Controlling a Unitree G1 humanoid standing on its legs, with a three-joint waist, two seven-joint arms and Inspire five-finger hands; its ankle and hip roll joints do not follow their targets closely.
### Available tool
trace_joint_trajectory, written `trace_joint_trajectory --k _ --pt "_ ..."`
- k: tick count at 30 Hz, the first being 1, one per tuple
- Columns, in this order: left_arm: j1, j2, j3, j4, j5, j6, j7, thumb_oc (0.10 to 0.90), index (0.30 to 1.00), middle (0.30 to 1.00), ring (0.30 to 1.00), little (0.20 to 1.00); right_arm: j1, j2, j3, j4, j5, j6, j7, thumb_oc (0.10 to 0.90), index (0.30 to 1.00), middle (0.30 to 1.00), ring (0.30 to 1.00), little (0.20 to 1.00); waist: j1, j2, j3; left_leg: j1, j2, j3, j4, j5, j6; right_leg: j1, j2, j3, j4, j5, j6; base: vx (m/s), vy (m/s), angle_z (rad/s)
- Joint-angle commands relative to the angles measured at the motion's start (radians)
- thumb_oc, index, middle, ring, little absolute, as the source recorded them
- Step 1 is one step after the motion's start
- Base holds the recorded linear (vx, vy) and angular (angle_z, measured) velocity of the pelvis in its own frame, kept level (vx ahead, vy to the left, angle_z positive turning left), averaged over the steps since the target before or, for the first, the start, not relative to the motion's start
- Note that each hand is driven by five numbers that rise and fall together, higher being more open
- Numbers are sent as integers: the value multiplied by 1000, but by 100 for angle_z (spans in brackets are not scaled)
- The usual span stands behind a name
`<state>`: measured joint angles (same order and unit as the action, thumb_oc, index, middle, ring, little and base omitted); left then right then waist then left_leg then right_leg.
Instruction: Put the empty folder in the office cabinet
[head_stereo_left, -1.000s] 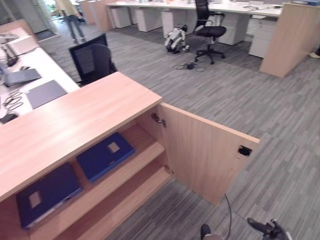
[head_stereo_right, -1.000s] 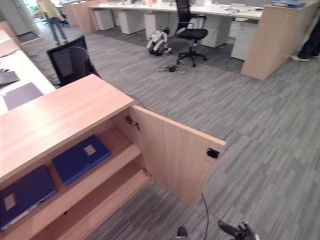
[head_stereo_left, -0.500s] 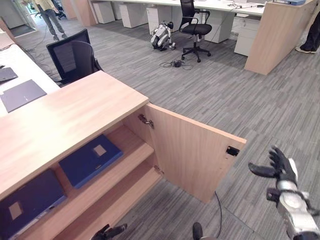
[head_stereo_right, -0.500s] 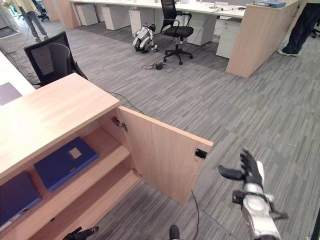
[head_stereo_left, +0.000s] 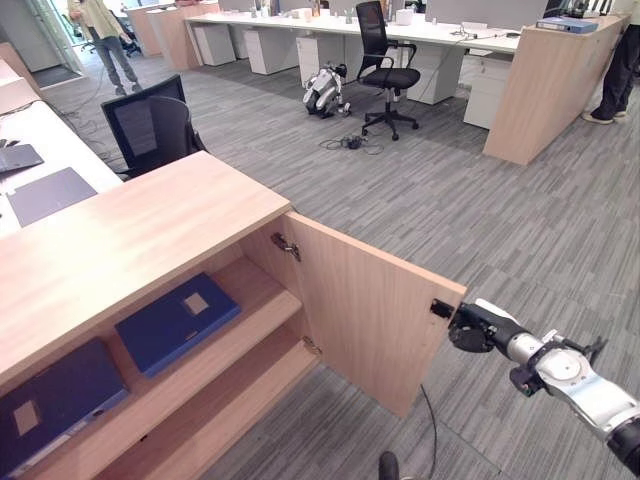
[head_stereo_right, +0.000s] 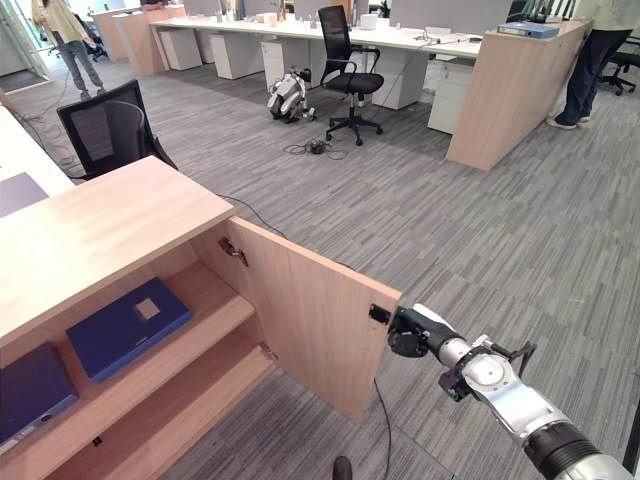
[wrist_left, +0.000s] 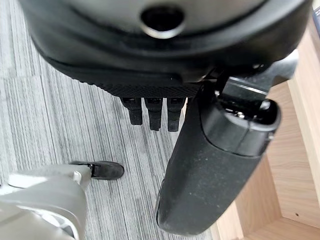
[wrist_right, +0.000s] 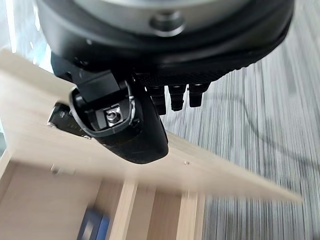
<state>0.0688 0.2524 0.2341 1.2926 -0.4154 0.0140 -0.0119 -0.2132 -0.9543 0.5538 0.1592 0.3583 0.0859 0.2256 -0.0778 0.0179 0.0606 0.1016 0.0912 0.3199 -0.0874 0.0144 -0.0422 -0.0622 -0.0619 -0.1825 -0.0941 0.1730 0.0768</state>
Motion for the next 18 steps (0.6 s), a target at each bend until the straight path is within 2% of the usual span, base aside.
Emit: trace_joint_trajectory --k 1,5,6,7,8,10,11,12,13,14,15,16,18 --pt "-95 86 -32 27 49 -48 -8 800 900 900 900 900 -299 232 131 -273 170 -181 171 800 900 900 900 900 104 -29 -11 51 -43 -29 0 -70 2 87 -52 3 7 -94 67 -78 105 -9" --pt "-127 72 -69 20 49 -60 -4 800 900 900 900 900 -359 441 251 -182 235 -144 193 800 900 900 900 900 130 -31 -8 38 -61 -39 0 -71 17 68 -74 -1 15 -69 77 -72 104 -14" --pt "-127 72 -68 20 49 -60 -4 800 900 900 900 900 -360 442 252 -181 235 -144 193 800 900 900 900 900 130 -33 -10 35 -62 -38 0 -68 17 65 -74 0 15 -67 76 -80 115 -40" --pt "-143 58 -93 10 47 -67 0 800 900 900 900 900 -378 532 290 -123 233 -135 192 800 900 900 900 900 143 -33 -7 29 -71 -43 0 -67 24 54 -84 0 23 -60 78 -58 69 -31" --pt "-143 59 -92 9 47 -67 0 800 900 900 900 900 -379 534 291 -120 233 -136 192 800 900 900 900 900 143 -34 -7 29 -71 -43 0 -67 24 53 -85 0 23 -60 79 -93 114 30" --pt "-168 34 -144 -17 39 -75 6 800 900 900 900 900 -393 658 331 -53 270 -116 192 800 900 900 900 900 171 -38 1 17 -87 -62 0 -63 37 43 -104 -12 34 -50 84 -95 108 77" --pt "-168 34 -144 -18 39 -75 6 800 900 900 900 900 -394 660 331 -51 270 -117 192 800 900 900 900 900 170 -39 1 16 -88 -62 0 -63 37 43 -104 -13 34 -50 84 -107 149 49" --pt "-181 19 -182 -35 32 -76 9 800 900 900 900 900 -373 739 348 0 326 -94 184 800 900 900 900 900 192 -40 9 10 -101 -84 0 -60 47 43 -123 -32 44 -45 92 -57 84 39" --pt "-181 20 -182 -35 32 -76 9 800 900 900 900 900 -373 740 348 0 326 -94 184 800 900 900 900 900 192 -41 7 6 -102 -83 0 -58 47 39 -124 -32 43 -43 91 -117 156 49" --pt "-185 10 -210 -49 19 -79 9 800 900 900 900 900 -350 805 363 57 368 -78 168 800 900 900 900 900 221 -41 10 -5 -116 -110 0 -53 55 33 -142 -47 50 -38 96 -64 72 52" --pt "-185 10 -211 -50 19 -79 9 800 900 900 900 900 -350 807 363 59 368 -78 169 800 900 900 900 900 219 -42 9 -6 -117 -112 0 -53 56 33 -142 -48 50 -38 96 -86 161 57" --pt "-184 5 -227 -57 7 -79 9 800 900 900 900 900 -321 851 375 101 404 -60 160 800 900 900 900 900 247 -39 9 -13 -132 -142 0 -49 63 34 -161 -66 60 -37 102 -33 143 41" --pt "-180 5 -231 -60 1 -81 10 800 900 900 900 900 -307 865 381 114 415 -59 156 800 900 900 900 900 261 -36 8 -16 -143 -168 0 -46 68 37 -175 -82 70 -41 106 -28 140 52"
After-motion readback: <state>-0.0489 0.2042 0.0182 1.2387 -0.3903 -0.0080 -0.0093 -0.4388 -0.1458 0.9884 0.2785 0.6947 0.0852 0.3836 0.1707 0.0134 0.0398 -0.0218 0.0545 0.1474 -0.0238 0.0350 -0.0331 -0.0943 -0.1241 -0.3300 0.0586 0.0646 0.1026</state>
